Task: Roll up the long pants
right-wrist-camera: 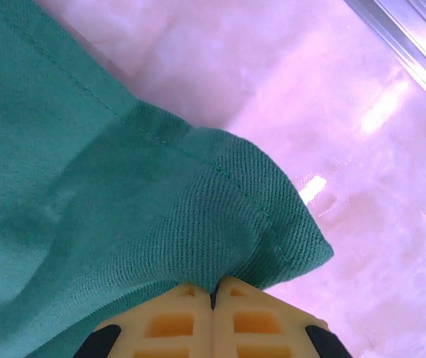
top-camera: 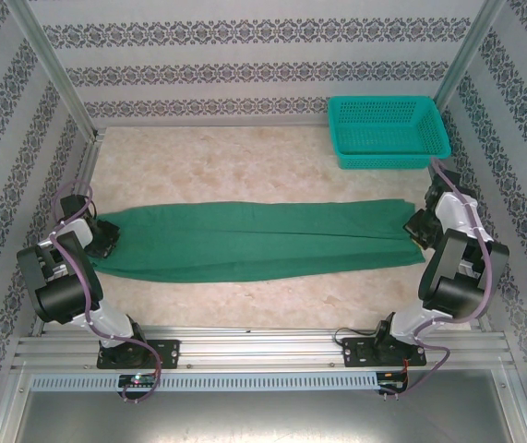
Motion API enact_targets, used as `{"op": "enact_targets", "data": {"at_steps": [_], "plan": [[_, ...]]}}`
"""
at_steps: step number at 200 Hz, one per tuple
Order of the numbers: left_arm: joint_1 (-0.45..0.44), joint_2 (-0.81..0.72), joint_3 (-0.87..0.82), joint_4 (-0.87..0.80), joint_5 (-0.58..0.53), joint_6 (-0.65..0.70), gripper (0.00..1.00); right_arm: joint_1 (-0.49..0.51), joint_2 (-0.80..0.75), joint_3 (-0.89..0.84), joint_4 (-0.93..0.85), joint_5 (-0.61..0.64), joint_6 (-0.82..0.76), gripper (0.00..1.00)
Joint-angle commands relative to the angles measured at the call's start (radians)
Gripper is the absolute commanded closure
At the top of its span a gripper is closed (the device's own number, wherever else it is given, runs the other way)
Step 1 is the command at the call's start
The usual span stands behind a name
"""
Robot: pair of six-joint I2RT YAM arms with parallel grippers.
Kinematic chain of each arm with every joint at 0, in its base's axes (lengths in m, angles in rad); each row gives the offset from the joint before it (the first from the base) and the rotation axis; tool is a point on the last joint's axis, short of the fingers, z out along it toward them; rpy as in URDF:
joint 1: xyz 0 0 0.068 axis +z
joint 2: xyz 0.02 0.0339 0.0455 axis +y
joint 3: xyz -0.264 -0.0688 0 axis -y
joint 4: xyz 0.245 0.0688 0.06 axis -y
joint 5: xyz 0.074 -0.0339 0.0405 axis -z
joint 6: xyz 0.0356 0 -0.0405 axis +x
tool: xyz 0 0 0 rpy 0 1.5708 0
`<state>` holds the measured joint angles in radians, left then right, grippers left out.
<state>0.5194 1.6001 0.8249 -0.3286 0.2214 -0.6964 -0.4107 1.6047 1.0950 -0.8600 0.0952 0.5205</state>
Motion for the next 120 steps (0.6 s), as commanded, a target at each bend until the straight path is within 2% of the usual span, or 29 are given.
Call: {"op": "enact_targets", "data": {"at_steps": [1,23,34,44,59,62,65,82,95,110,120], "plan": [[0.019,0.007,0.003,-0.007,-0.023,0.006,0.78,-0.023,0.028,-0.044,0.031,0.091,0.019,0.87],[0.018,-0.028,0.02,-0.045,-0.054,0.009,0.78,-0.031,0.01,-0.125,0.086,0.079,0.03,0.84],[0.018,-0.041,0.034,-0.069,-0.056,0.012,0.77,-0.032,0.003,-0.146,0.099,0.074,0.032,0.79],[0.019,-0.061,0.042,-0.089,-0.059,0.012,0.76,-0.027,-0.007,-0.159,0.113,0.065,0.029,0.64],[0.016,-0.112,0.052,-0.117,-0.077,0.024,0.74,-0.01,-0.024,-0.173,0.136,0.054,0.018,0.61],[0.016,-0.125,0.053,-0.126,-0.083,0.027,0.73,-0.007,-0.027,-0.176,0.14,0.05,0.015,0.54],[0.015,-0.137,0.054,-0.135,-0.089,0.029,0.73,-0.003,-0.028,-0.177,0.143,0.048,0.014,0.53],[0.013,-0.201,0.057,-0.17,-0.119,0.028,0.69,0.007,-0.02,-0.178,0.156,0.039,0.0,0.56],[0.013,-0.23,0.061,-0.205,-0.159,0.016,0.64,0.007,-0.004,-0.181,0.175,0.022,0.004,0.63],[0.018,-0.245,0.065,-0.235,-0.183,0.001,0.54,0.012,0.021,-0.178,0.189,0.0,0.011,0.62],[0.026,-0.249,0.067,-0.248,-0.19,-0.009,0.52,0.014,0.038,-0.173,0.192,-0.015,0.011,0.6]]}}
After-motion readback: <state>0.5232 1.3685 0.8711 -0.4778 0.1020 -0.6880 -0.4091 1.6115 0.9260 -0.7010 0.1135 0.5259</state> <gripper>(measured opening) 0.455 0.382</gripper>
